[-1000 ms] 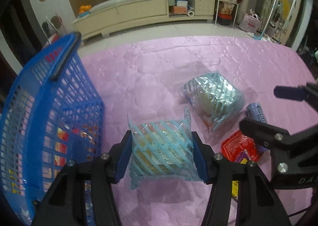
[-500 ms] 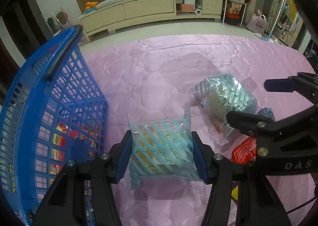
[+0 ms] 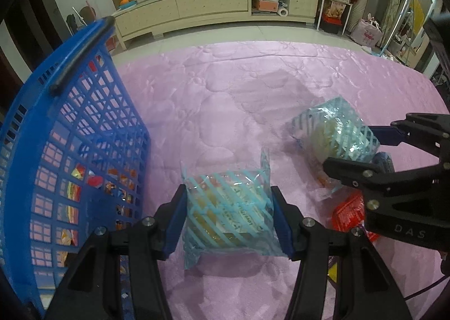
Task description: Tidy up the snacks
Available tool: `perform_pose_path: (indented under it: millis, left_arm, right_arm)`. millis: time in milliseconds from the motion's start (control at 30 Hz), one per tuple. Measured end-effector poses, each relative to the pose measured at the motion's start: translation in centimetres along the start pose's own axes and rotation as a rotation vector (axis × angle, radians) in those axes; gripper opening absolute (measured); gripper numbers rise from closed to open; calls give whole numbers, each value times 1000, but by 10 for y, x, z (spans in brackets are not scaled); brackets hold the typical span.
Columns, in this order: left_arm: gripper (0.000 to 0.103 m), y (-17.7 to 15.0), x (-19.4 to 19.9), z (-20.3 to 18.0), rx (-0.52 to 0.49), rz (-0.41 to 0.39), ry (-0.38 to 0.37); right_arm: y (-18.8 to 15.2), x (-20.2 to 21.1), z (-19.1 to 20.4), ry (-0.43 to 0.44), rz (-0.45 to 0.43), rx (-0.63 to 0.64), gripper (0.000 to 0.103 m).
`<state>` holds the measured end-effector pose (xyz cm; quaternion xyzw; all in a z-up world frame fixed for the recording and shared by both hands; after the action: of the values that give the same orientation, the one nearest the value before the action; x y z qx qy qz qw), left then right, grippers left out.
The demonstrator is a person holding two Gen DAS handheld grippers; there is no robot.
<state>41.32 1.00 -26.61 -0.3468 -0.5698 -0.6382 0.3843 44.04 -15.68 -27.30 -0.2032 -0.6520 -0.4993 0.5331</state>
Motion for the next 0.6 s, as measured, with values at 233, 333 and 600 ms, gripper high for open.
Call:
perform_pose_path:
  millis: [233, 333, 600]
  left_arm:
    - [54, -3, 25, -6, -25, -38, -11]
    - [54, -7, 43, -9, -36, -60, -15]
    - [54, -24, 97, -15, -77, -126, -34]
  right_arm:
    - [-15, 43, 3, -26, -52, 1, 59]
    - [-22, 66, 16, -37, -81, 21, 59]
    - [-47, 122, 48, -67, -135, 50, 59]
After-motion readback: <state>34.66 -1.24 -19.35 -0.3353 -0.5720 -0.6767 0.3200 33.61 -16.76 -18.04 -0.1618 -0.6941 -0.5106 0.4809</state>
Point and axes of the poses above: each gripper's, at about its wrist camera, not at the fingertips, and x roughly against the way its jaws point, z to its left, y to its top, the point moved 2 cm from there along -x, roughly the way its jaws point, and after that the axes turned 5 degrees about -x, right-handed, at the moved point
